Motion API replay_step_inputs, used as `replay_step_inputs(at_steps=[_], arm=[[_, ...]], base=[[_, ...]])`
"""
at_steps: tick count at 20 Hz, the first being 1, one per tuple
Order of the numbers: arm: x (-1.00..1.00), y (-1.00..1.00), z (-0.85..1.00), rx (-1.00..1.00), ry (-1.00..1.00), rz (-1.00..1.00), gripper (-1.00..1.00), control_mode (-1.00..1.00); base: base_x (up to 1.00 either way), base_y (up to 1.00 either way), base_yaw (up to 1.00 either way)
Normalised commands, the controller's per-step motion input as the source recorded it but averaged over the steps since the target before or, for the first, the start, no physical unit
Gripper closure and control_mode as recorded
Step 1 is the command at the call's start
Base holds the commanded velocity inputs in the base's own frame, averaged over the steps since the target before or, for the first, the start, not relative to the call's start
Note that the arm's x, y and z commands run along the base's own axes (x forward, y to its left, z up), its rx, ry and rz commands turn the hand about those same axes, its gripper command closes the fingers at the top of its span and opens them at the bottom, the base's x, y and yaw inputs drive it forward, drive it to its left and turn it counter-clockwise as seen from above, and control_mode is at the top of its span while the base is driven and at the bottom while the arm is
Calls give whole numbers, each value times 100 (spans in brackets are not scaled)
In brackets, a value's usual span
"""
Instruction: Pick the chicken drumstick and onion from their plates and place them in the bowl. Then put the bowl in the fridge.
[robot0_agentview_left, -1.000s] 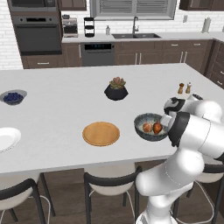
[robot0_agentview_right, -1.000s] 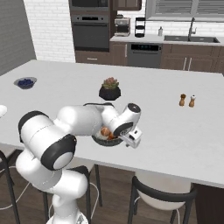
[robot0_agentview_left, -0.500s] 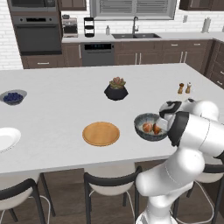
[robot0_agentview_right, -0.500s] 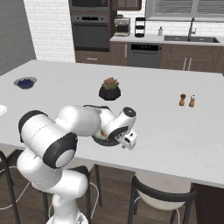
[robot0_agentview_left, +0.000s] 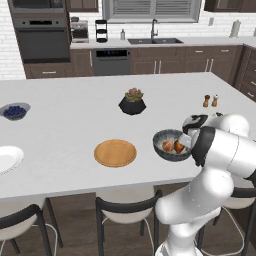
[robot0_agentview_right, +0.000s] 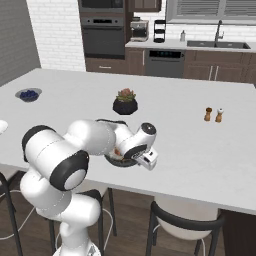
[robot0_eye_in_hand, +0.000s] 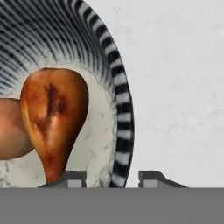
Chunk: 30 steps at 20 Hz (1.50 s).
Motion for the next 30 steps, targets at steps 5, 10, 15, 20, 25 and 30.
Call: replay_step_inputs(at_steps=[5,10,15,20,25,30], arm=[[-53,2,41,0,-11,0,100,-100],[-88,33,96,0,-24,0,100,-100],[-87,50,93,0,-11,-11,100,-100],[-73,15,19,15,0,-44,100,-100],[-48,-2,0,14,0,-10,100,100],[0,0,0,0,0,0,100,100]], base=[[0,0,0],[0,0,0],[0,0,0],[0,0,0],[-20,-5,-2],[-100,-20,-44]])
